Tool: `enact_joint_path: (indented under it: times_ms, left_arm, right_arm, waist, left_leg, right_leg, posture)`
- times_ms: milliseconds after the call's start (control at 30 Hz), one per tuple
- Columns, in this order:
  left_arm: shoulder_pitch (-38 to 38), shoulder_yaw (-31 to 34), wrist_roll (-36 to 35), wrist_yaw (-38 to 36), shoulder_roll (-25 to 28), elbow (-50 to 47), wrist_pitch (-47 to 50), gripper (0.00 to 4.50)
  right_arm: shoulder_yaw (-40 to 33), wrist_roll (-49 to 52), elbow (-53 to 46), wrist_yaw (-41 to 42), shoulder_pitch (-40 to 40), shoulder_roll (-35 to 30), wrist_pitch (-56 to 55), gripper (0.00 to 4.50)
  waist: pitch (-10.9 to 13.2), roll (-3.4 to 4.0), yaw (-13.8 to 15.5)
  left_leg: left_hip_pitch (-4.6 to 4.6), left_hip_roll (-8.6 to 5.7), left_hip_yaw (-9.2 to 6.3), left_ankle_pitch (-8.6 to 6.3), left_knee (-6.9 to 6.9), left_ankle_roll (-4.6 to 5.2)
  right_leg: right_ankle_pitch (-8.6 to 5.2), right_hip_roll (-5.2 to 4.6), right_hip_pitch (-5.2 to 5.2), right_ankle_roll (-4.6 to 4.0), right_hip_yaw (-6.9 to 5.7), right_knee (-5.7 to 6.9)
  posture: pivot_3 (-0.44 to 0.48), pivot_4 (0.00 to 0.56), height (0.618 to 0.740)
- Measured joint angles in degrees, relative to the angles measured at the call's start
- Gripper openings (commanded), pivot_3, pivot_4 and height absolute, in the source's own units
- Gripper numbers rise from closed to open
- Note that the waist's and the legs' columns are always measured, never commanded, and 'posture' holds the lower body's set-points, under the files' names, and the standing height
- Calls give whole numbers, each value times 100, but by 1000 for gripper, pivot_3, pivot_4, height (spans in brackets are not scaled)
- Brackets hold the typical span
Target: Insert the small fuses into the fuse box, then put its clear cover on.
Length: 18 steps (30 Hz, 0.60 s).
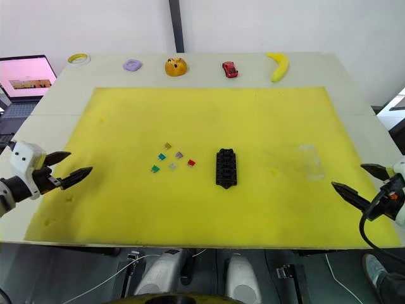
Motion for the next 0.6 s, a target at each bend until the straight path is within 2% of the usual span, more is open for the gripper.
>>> enact_joint_path:
  times_ms: [133, 600]
  left_arm:
    - [88, -51, -37, -141, 0, -50, 69, 4500]
    - [4, -91, -31, 43, -7, -58, 91, 4500]
  right_arm:
    - [0, -3, 11, 1, -21, -3, 0, 4463]
    - [0, -18, 46, -2, -37, -2, -34, 4463]
  waist:
    - [0, 0, -1]
    - [0, 0, 0]
  left_leg:
    - [1, 0, 0, 0, 0, 0]
    - [2, 0, 0, 0, 1, 0]
  right_leg:
    - [8, 0, 1, 15, 0, 0]
    - [9, 0, 2, 17, 0, 1]
  posture:
    - [0, 150, 735]
    - [0, 150, 735]
